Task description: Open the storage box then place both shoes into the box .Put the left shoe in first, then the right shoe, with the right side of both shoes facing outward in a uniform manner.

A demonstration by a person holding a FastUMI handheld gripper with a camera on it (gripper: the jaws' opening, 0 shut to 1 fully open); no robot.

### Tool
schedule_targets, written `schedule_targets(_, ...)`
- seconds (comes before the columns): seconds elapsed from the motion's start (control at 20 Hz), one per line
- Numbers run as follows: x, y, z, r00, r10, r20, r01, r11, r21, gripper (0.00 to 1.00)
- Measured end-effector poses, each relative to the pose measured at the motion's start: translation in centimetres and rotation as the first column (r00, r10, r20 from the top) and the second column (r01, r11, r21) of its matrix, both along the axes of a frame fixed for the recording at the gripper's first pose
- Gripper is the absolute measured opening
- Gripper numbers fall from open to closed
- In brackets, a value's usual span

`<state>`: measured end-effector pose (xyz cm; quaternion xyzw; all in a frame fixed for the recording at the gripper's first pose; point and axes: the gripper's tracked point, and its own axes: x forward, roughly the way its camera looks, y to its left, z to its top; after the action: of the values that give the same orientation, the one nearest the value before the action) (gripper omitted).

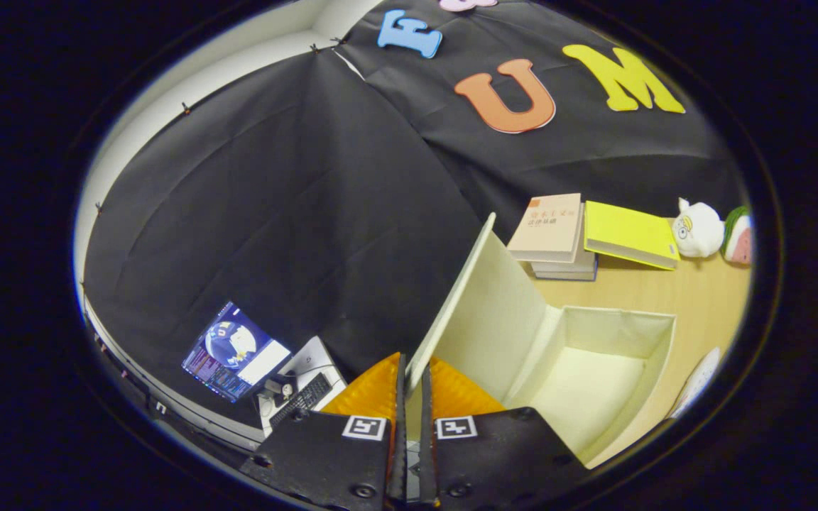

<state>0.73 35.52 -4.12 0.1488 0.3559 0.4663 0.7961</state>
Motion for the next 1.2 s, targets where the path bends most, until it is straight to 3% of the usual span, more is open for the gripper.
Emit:
schedule_targets(0.1, 0.2, 1.8, -0.3, 1.000, 0.000, 0.012, 0.000, 1.000, -0.019, 0.15)
schedule_targets(0.25, 0.6, 3.2, 0.0, 0.997, 0.000, 0.076, 0.004, 0.999, -0.051, 0.27)
schedule_targets(0.55, 2.7, 1.2, 0.9, 0.964, -0.098, 0.247, 0.124, 0.988, -0.089, 0.80)
schedule_targets(0.65, 3.6, -0.9, 1.5, 0.946, -0.159, 0.282, 0.190, 0.978, -0.086, 0.87)
schedule_targets(1.2, 6.3, -20.4, 1.2, 0.806, -0.449, 0.385, 0.519, 0.849, -0.097, 0.99)
